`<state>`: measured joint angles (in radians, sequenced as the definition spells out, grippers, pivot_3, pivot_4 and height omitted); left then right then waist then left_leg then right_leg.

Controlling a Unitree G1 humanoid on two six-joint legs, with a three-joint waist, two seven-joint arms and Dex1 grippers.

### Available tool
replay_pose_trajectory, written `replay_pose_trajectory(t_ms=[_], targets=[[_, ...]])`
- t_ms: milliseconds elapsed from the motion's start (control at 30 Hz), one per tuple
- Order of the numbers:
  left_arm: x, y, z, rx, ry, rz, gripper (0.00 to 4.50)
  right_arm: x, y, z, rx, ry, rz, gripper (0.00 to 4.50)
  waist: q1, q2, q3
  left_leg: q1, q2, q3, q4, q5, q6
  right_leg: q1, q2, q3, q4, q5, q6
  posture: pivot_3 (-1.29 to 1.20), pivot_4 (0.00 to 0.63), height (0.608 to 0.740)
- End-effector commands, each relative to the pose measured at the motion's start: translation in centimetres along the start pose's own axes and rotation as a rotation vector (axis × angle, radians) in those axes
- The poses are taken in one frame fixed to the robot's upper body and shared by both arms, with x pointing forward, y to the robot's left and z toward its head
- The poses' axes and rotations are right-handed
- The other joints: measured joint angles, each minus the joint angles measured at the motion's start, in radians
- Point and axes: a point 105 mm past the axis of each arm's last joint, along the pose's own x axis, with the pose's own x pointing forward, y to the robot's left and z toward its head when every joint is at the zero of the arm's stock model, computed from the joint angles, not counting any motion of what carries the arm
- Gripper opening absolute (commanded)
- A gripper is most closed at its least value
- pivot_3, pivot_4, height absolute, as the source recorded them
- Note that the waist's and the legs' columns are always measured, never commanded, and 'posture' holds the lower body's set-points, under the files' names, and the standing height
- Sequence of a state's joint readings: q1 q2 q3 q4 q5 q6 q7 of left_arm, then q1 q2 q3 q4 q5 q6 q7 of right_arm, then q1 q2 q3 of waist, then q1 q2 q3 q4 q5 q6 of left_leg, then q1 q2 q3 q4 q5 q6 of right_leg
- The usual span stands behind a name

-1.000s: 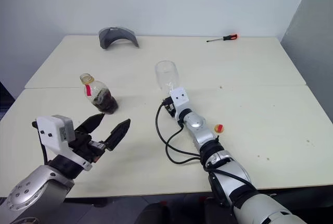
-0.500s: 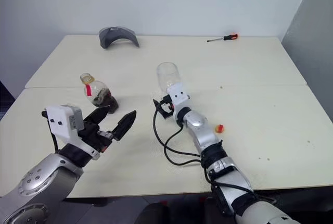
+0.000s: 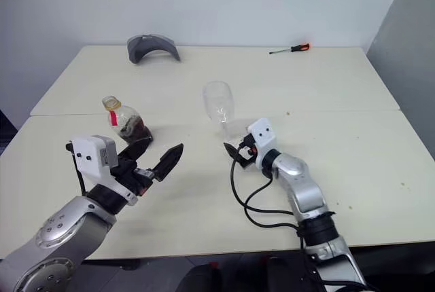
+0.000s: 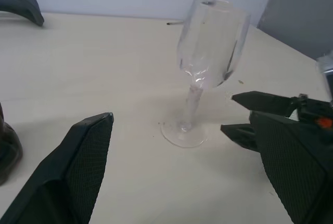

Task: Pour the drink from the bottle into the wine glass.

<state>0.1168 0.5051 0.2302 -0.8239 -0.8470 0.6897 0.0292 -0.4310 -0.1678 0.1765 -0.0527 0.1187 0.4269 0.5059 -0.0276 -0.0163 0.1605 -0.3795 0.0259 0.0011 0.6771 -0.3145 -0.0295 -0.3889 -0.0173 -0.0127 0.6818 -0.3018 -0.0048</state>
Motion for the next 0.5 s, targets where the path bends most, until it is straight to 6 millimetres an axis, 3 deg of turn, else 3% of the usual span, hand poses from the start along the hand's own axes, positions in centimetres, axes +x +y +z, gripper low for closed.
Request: replay_pose_trajectory(t_ms=[33, 300, 500], targets=[[-0.2, 0.7, -0.2, 0.025, -0.032, 0.063, 4.50, -2.9, -0.4, 2.0, -0.043, -0.043, 0.033, 4.47, 0.002, 0.000, 0.000, 0.000, 0.000, 0.000, 0.000, 0.000, 0.000, 0.000, 0.000, 0.000, 0.000, 0.000, 0.000, 0.00, 0.150, 0.740], [-1.7, 3.9, -2.3, 0.061, -0.015, 0.266, 4.50, -9.0, 3.0, 3.4, -0.028, -0.085, 0.253, 4.47, 0.002, -0.001, 0.001, 0.000, 0.000, 0.000, 0.000, 0.000, 0.001, 0.000, 0.001, 0.000, -0.001, 0.000, 0.000, 0.00, 0.150, 0.740], [-2.9, 5.5, -2.6, 0.111, -0.038, 0.392, 4.50, -11.0, 4.5, 4.0, 0.019, -0.098, 0.357, 4.47, 0.004, -0.003, 0.002, 0.000, 0.000, 0.000, 0.000, 0.000, 0.001, 0.001, 0.001, 0.000, -0.001, 0.000, 0.001, 0.00, 0.150, 0.740]])
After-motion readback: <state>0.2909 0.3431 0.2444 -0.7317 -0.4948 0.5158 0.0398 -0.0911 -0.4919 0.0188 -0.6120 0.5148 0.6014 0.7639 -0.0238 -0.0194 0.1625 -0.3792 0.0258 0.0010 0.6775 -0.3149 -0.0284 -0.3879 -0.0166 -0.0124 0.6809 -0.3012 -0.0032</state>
